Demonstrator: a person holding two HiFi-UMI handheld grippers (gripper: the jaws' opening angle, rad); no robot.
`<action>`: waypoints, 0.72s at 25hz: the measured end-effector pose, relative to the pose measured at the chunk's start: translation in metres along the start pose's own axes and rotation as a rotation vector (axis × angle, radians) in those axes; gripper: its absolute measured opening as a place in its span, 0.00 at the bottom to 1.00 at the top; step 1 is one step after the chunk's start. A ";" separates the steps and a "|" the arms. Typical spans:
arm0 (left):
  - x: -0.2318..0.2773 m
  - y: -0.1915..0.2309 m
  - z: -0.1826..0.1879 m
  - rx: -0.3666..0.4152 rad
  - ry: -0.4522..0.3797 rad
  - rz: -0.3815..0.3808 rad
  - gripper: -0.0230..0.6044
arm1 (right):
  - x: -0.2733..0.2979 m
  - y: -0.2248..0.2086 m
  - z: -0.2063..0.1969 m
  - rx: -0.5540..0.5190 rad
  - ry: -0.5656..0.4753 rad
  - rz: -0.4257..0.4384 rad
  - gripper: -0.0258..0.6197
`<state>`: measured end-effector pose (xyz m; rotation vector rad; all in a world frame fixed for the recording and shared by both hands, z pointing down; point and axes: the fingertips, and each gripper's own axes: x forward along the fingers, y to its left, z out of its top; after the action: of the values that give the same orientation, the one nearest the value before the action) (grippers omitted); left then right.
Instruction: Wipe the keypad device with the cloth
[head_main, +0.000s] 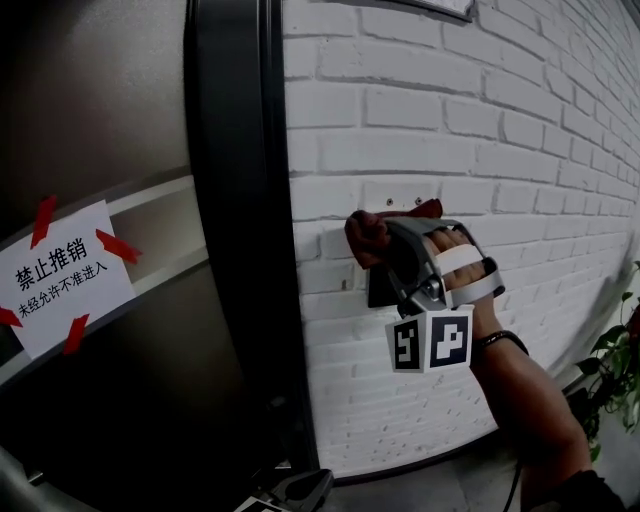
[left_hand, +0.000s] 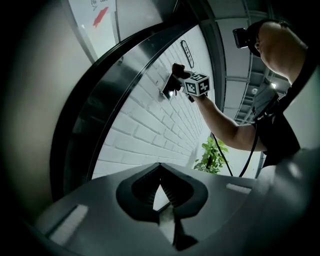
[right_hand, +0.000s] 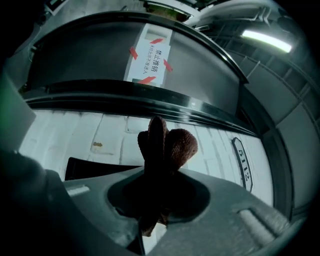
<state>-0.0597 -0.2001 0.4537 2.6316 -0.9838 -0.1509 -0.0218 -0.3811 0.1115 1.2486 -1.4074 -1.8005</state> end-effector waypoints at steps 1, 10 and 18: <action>-0.001 0.001 0.000 -0.001 0.002 0.001 0.06 | 0.000 0.001 0.000 0.009 0.000 -0.001 0.13; -0.009 0.007 -0.001 -0.022 0.016 0.006 0.06 | -0.009 0.014 0.004 0.063 0.004 0.033 0.13; 0.021 0.002 0.079 0.203 -0.024 -0.028 0.06 | -0.002 0.017 0.002 0.141 0.004 0.062 0.13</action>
<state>-0.0617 -0.2362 0.3800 2.8336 -1.0195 -0.0931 -0.0247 -0.3844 0.1286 1.2631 -1.5772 -1.6807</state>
